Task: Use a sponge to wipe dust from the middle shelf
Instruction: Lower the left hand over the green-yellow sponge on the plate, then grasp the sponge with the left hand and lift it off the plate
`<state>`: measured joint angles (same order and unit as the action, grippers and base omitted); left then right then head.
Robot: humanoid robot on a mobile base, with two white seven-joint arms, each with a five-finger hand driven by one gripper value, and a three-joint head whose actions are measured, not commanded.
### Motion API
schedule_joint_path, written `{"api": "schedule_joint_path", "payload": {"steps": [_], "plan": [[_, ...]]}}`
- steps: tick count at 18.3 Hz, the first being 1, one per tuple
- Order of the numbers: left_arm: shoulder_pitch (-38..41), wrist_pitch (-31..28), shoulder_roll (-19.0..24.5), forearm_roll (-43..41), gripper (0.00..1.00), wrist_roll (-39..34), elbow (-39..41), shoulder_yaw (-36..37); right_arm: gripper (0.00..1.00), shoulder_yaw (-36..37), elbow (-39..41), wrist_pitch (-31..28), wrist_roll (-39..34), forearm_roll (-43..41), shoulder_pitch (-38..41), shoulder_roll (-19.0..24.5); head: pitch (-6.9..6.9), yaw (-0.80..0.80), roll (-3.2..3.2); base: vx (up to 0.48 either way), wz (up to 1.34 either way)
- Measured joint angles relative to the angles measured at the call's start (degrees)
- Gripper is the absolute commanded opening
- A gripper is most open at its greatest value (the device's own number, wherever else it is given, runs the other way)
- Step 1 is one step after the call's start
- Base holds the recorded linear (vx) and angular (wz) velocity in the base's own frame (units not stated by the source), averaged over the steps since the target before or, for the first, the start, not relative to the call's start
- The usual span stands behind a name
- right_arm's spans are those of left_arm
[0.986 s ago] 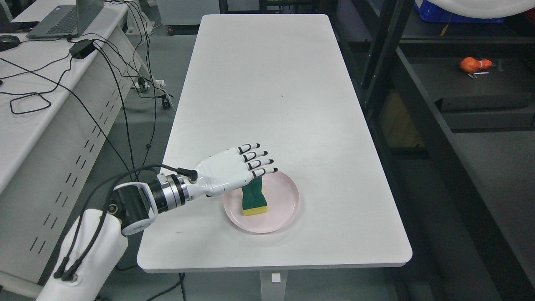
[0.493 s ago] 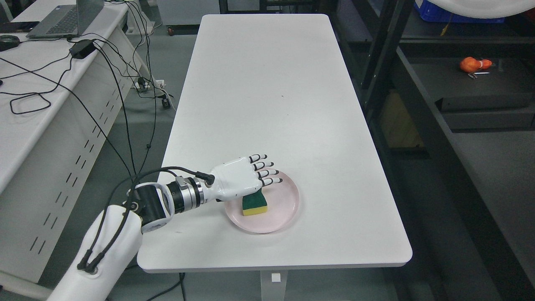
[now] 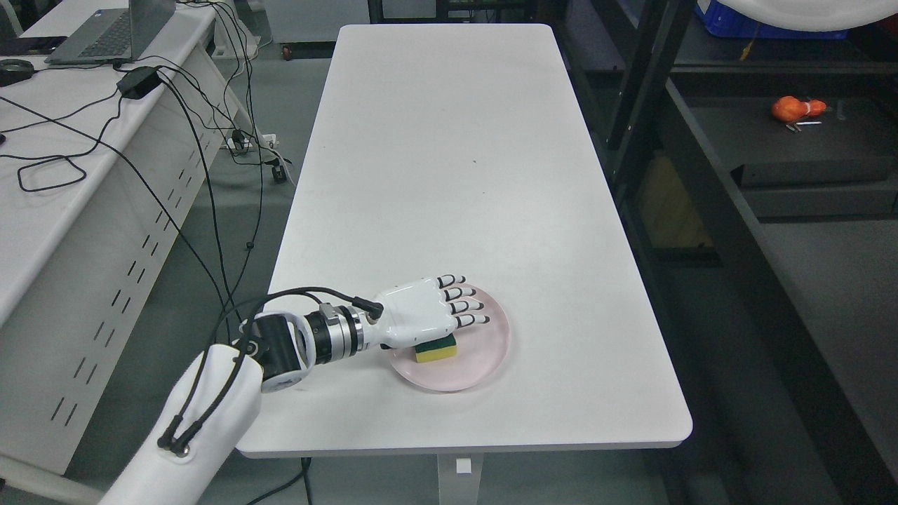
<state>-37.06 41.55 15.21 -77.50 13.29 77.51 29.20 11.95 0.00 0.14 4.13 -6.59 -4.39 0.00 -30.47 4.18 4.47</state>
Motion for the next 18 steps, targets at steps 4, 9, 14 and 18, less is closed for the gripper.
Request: {"api": "schedule_joint_path", "payload": {"steps": [4, 9, 14, 18], "plan": [[0.3, 2.7, -0.6, 0.4, 0.58, 1.8, -0.7, 0.8, 1.0, 0.0, 0.0, 0.0, 0.0, 0.0, 0.0, 0.0, 0.0, 0.0, 0.0, 0.0, 0.0], [0.5, 3.5, -1.2, 4.3, 0.09, 3.7, -1.4, 0.0, 1.0, 0.0, 0.0, 0.0, 0.0, 0.0, 0.0, 0.0, 0.0, 0.0, 0.0, 0.0, 0.0], [0.6, 3.5, -1.3, 13.2, 0.0, 8.5, -1.8, -3.6, 1.0, 0.0, 0.0, 0.0, 0.0, 0.0, 0.0, 0.0, 0.0, 0.0, 0.0, 0.0, 0.0], [0.5, 3.5, -0.4, 18.4, 0.0, 8.9, -1.6, -7.4, 1.0, 0.0, 0.0, 0.0, 0.0, 0.0, 0.0, 0.0, 0.0, 0.0, 0.0, 0.0, 0.0]]}}
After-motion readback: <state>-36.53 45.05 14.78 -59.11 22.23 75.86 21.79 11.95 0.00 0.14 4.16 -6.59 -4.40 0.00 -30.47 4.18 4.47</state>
